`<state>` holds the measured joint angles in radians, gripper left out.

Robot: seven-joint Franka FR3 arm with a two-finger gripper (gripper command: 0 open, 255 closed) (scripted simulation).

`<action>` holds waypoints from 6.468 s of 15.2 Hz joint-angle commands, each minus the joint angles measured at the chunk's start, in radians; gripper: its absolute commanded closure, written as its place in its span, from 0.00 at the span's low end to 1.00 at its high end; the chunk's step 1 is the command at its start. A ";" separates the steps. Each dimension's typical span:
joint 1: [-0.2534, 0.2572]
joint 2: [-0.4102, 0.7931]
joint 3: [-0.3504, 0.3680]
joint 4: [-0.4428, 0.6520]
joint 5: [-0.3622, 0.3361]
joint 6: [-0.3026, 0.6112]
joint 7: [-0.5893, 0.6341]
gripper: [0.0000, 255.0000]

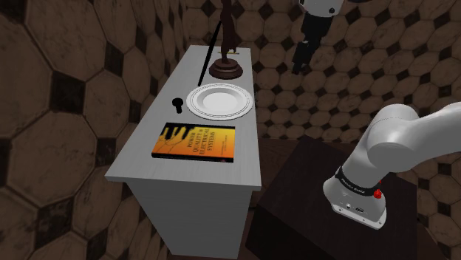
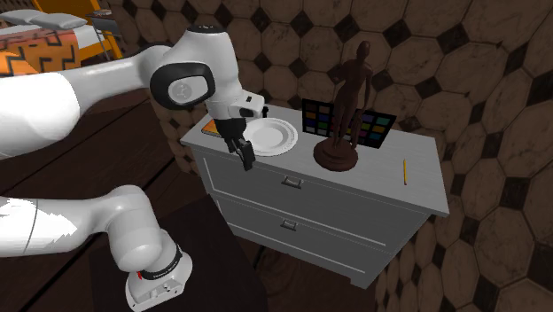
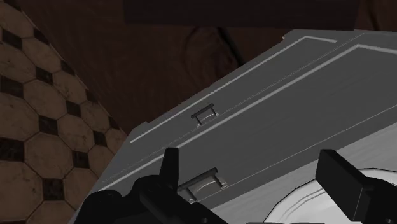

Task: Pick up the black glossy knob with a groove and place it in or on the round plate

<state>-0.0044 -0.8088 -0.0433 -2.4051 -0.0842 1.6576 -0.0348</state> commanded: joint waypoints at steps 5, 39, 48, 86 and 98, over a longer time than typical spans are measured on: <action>0.031 0.120 0.055 0.057 0.041 0.052 0.057 0.00; 0.214 1.127 0.320 0.917 -0.007 0.135 0.418 0.00; 0.213 1.128 0.319 0.898 -0.008 0.156 0.418 0.00; 0.089 0.795 0.257 0.745 0.084 -0.012 0.223 1.00; 0.072 0.729 0.237 0.544 0.096 0.125 0.183 1.00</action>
<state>0.0677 -0.0766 0.1940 -1.8461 0.0113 1.7698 0.1485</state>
